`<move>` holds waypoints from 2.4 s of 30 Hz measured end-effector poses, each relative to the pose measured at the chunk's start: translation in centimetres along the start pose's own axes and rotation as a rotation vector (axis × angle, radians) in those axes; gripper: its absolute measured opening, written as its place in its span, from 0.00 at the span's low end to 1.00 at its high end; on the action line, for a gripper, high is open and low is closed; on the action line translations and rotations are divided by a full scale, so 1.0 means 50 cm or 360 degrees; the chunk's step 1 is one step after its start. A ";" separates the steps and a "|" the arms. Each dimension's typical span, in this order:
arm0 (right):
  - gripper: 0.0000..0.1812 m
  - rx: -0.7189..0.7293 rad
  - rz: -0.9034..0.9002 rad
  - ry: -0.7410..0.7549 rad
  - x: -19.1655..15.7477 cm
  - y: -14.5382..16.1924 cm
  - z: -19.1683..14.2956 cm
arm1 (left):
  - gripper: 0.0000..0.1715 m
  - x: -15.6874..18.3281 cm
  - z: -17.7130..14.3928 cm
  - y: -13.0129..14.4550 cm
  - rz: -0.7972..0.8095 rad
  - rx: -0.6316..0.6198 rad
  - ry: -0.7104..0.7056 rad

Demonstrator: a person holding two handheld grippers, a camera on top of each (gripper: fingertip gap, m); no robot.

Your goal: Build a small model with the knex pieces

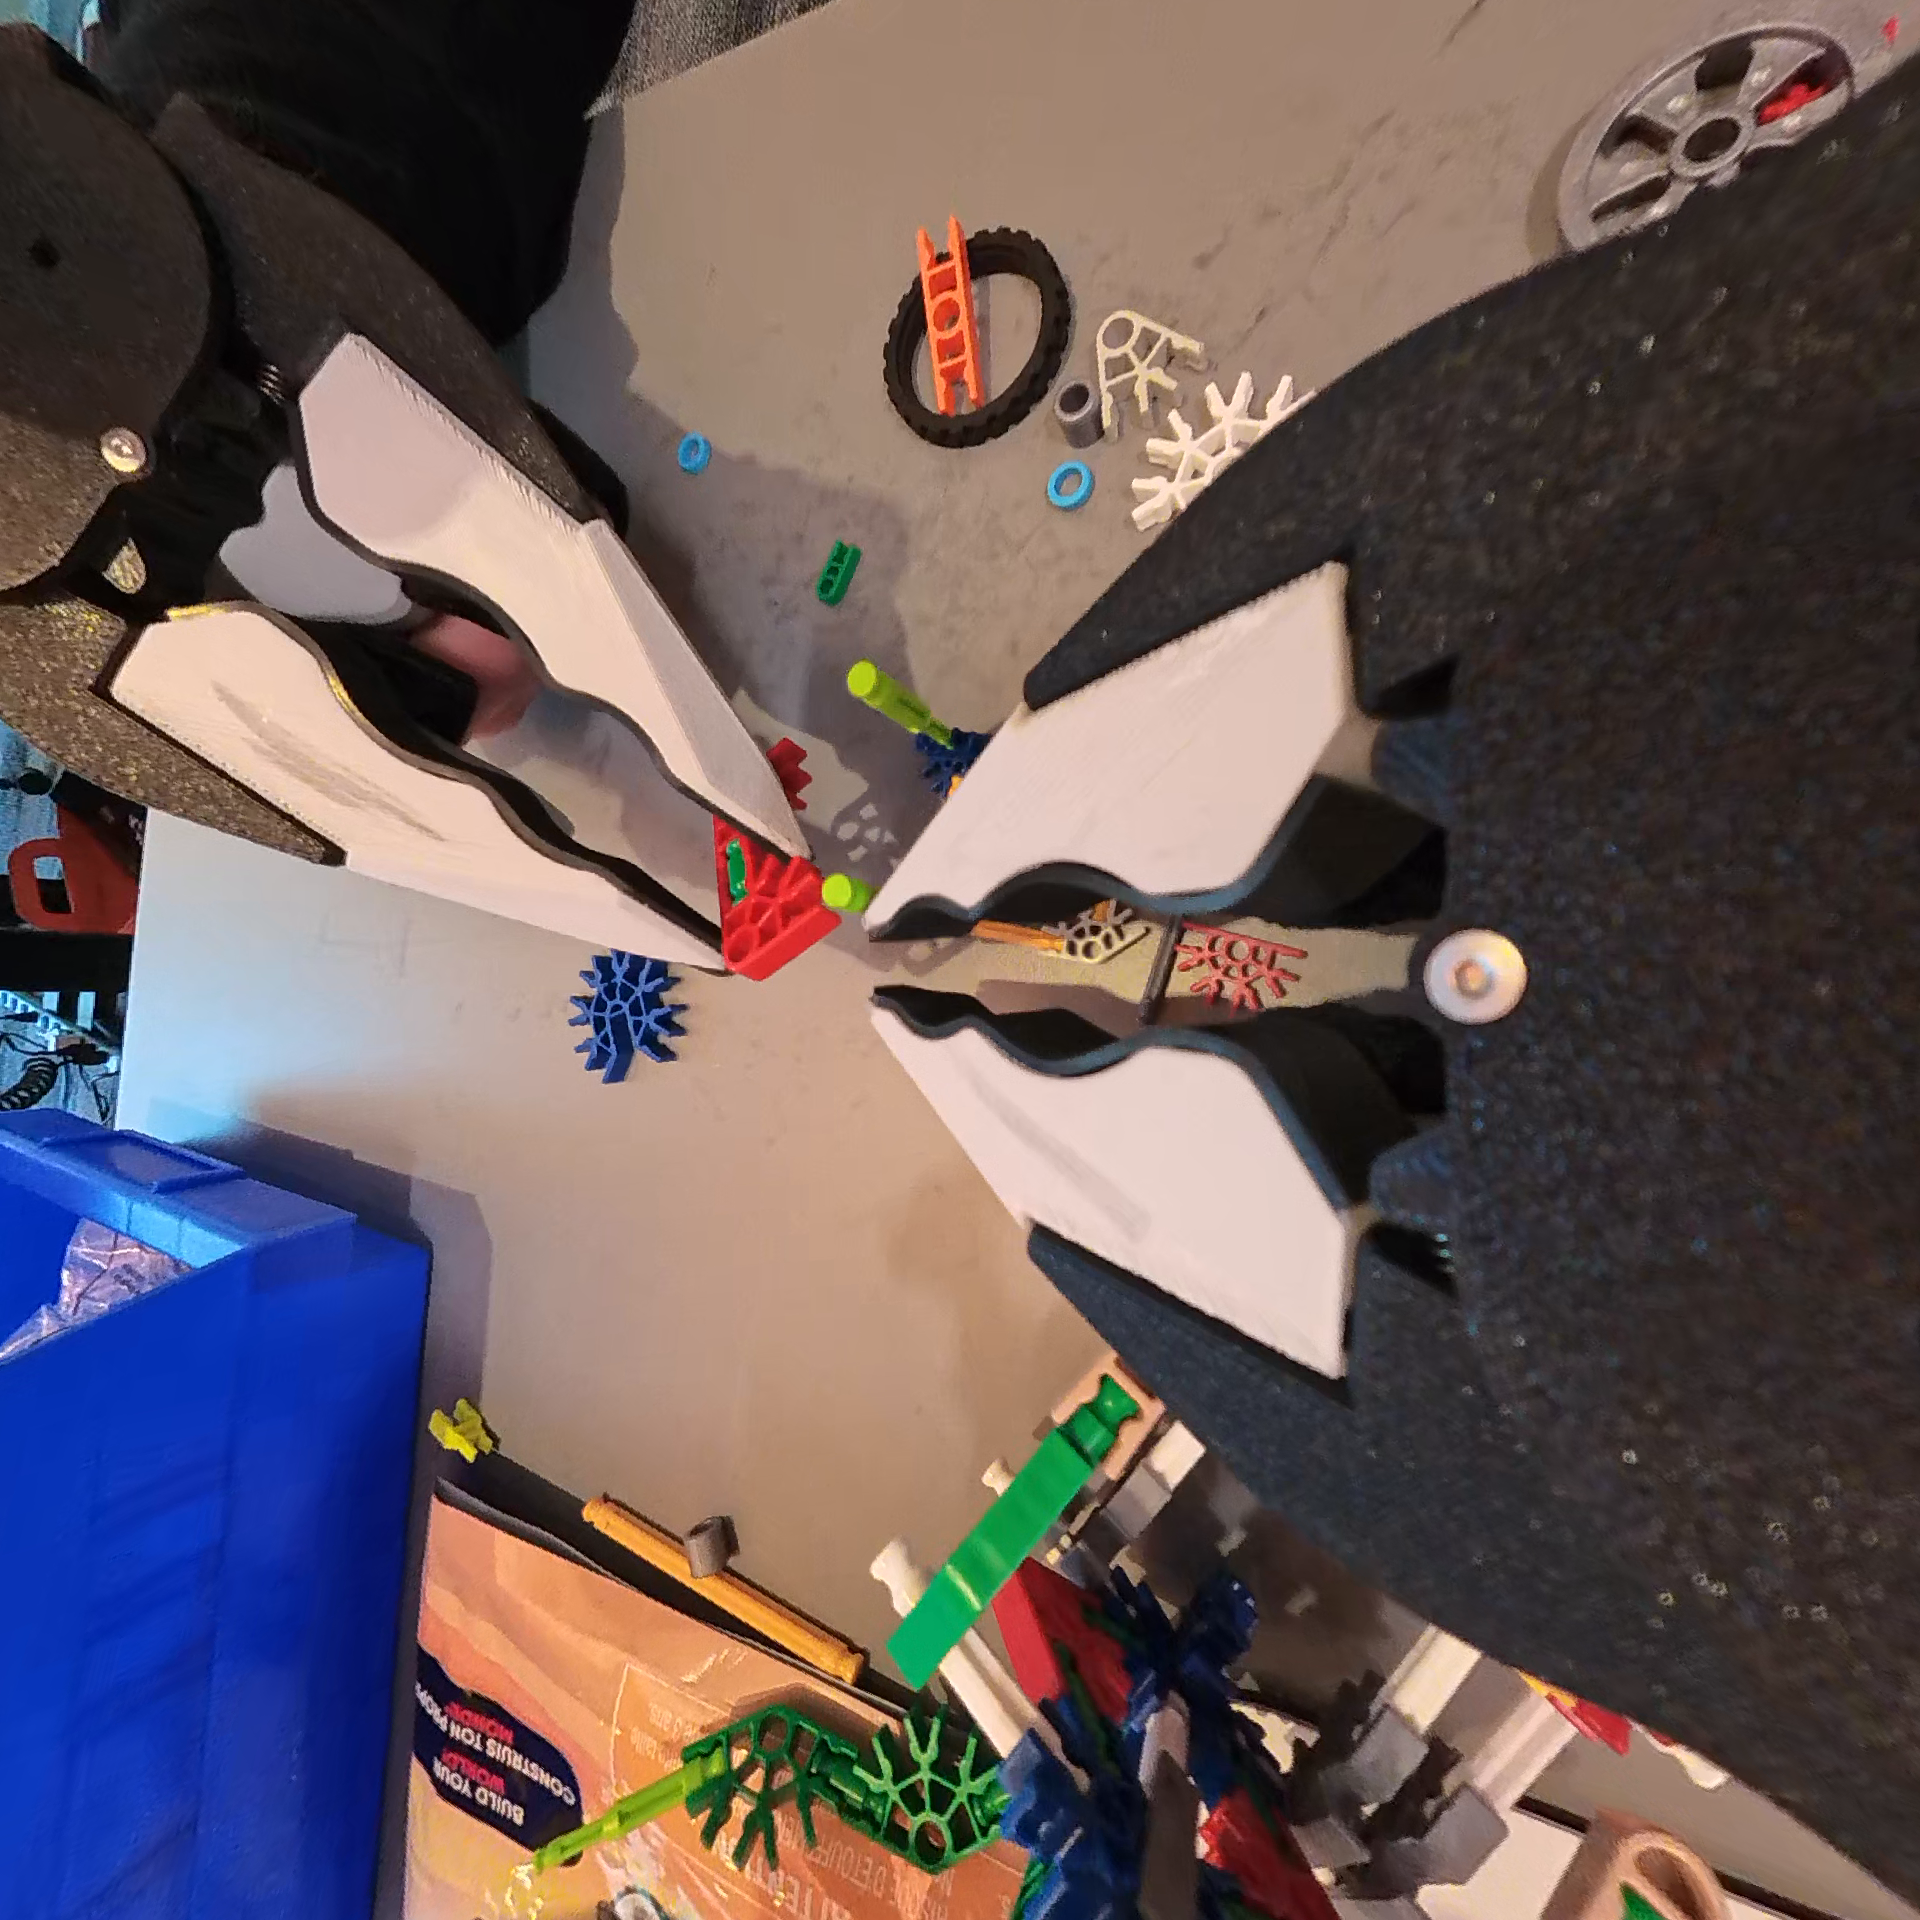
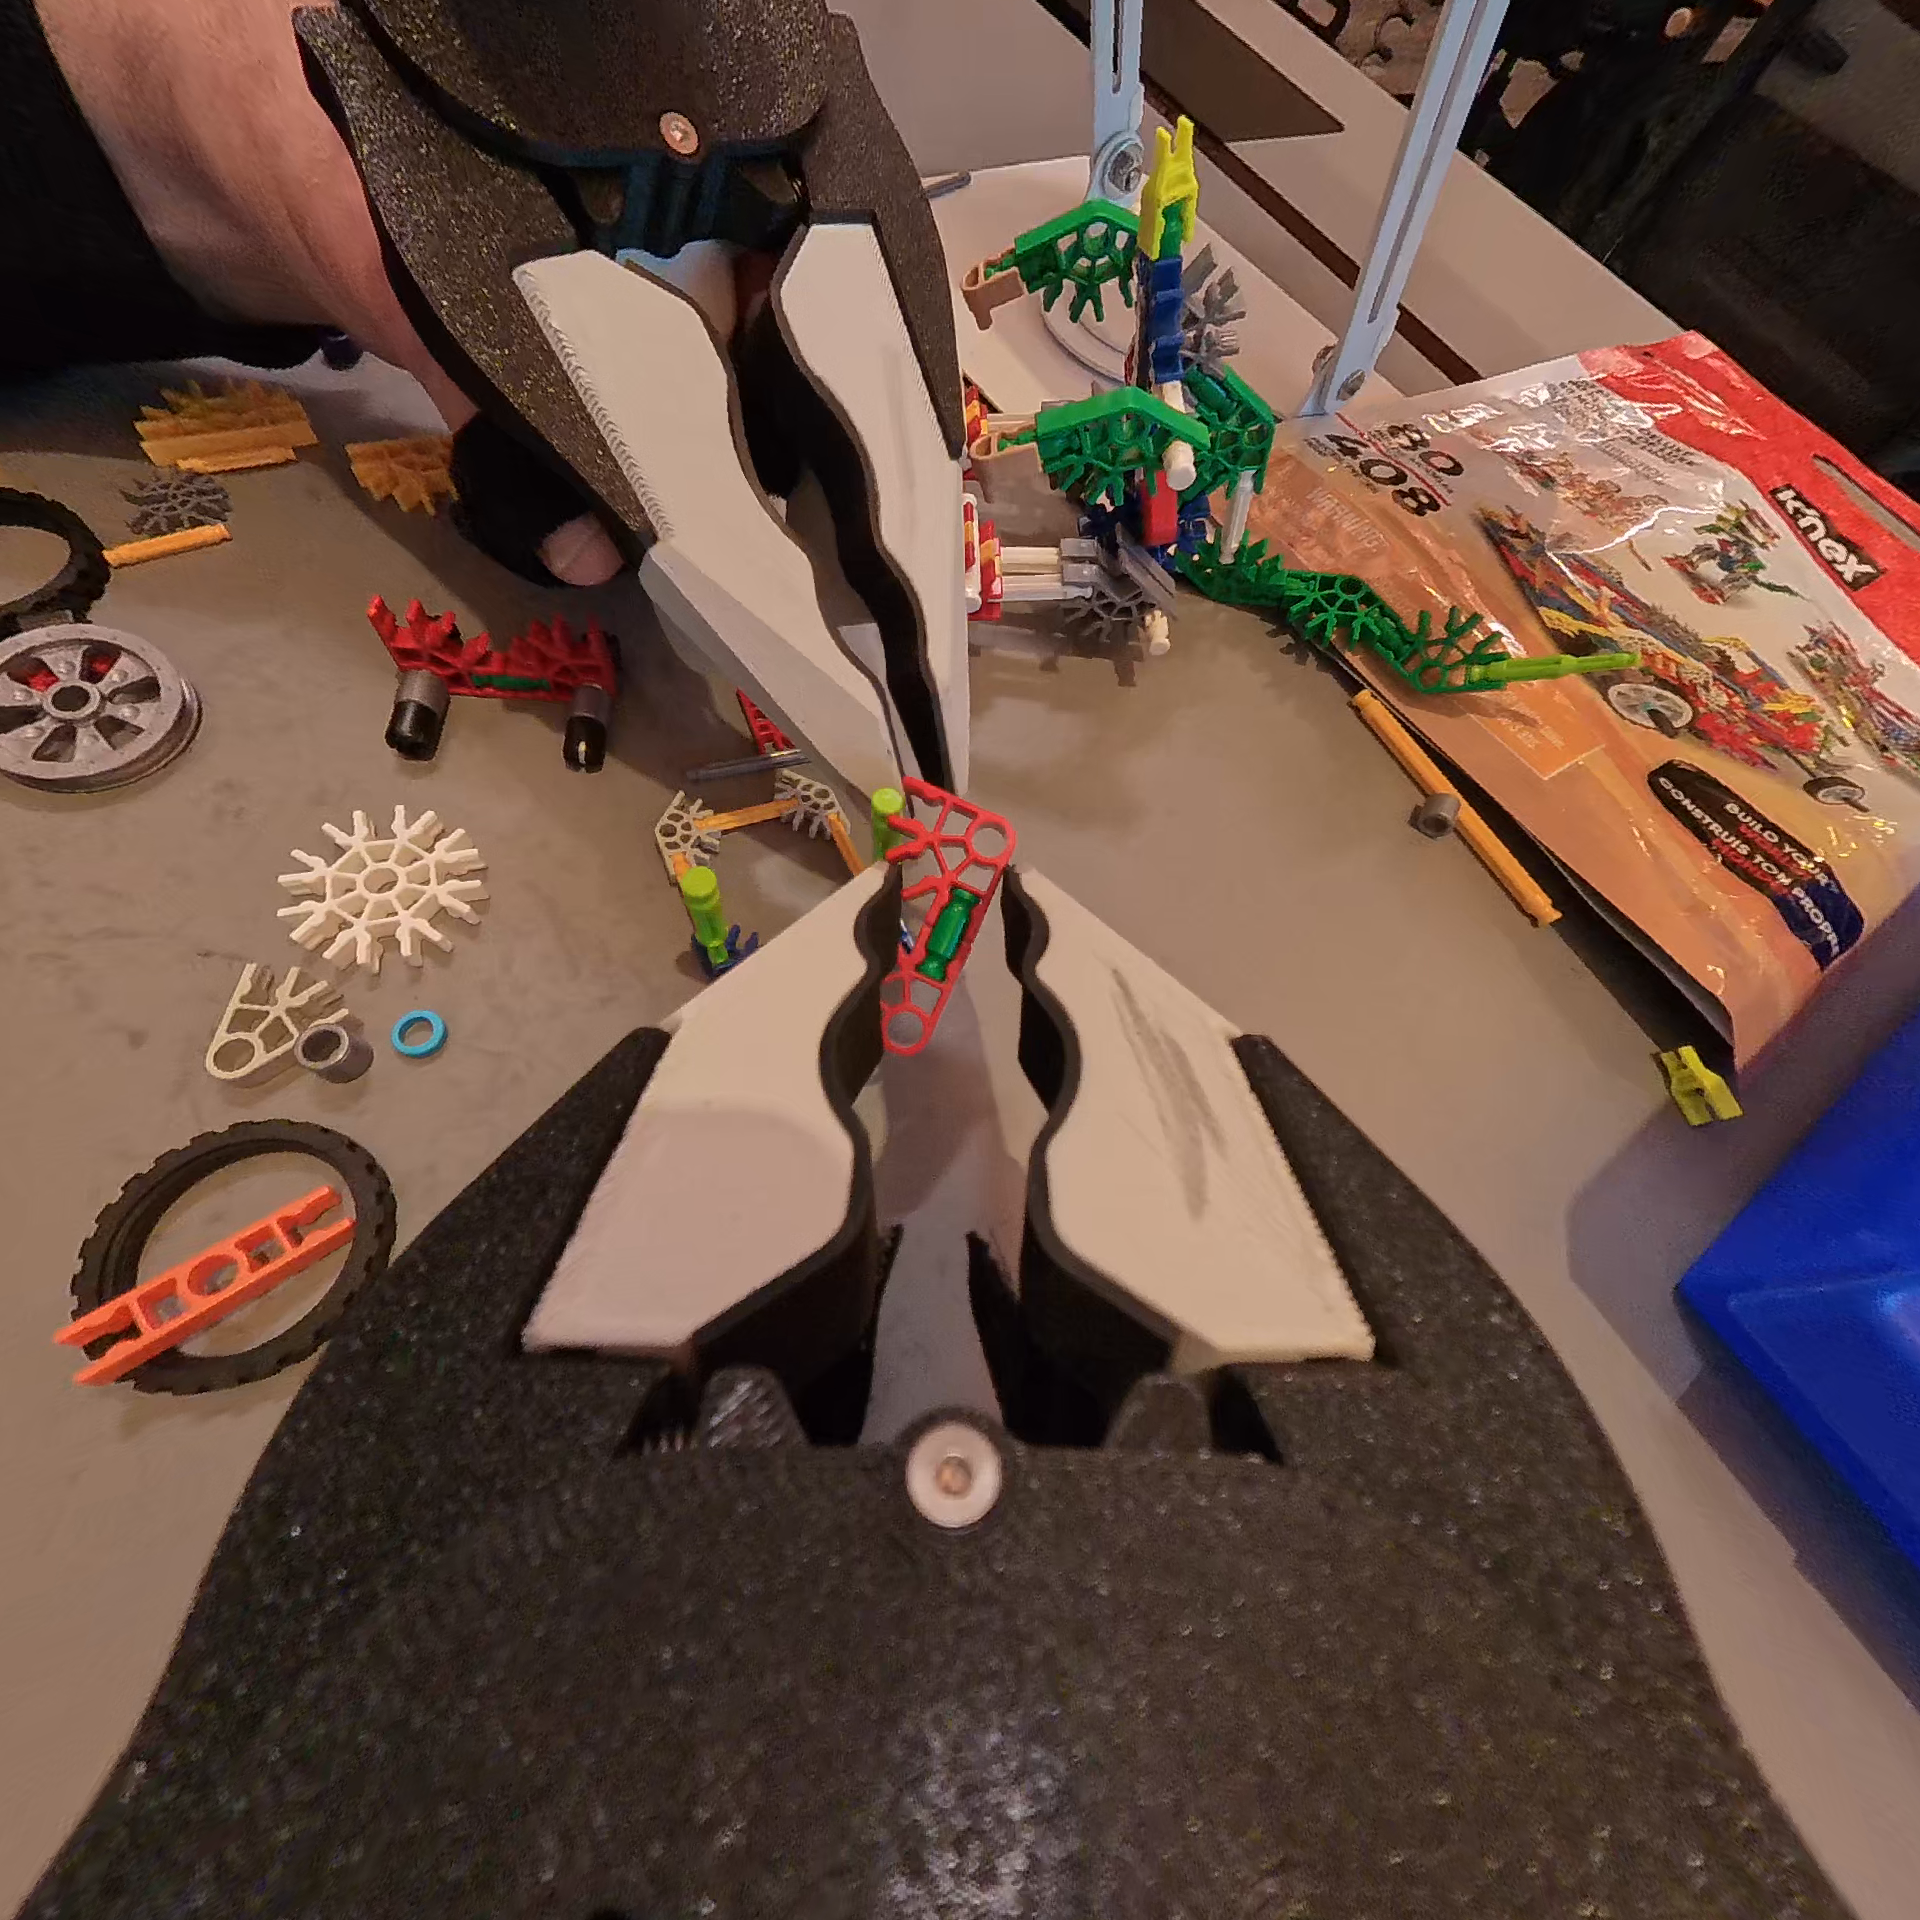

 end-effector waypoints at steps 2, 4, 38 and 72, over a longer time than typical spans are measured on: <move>0.10 -0.0004 0.0002 -0.0002 0.000 0.001 0.000 | 0.04 -0.001 -0.001 0.000 0.0002 0.0000 -0.0004; 0.10 -0.0004 0.0002 0.0002 0.002 0.001 -0.002 | 0.05 -0.002 -0.004 0.000 0.0008 -0.0008 -0.0014; 0.10 0.0158 0.0152 0.0018 0.019 -0.013 -0.023 | 0.09 0.041 -0.012 -0.054 0.0683 0.0126 -0.0551; 0.10 0.0225 0.0179 0.0048 0.022 -0.021 -0.029 | 0.06 0.054 -0.002 -0.058 0.0814 0.0114 -0.0598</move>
Point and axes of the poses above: each gripper's, where its closed fingertips meet, z out along the fingers, y out of its underside, x = y × z across the jaws, the point moved 10 cm from there along -z, back along the fingers, and after that the axes turned 7 degrees about z, right-handed, at the moved point
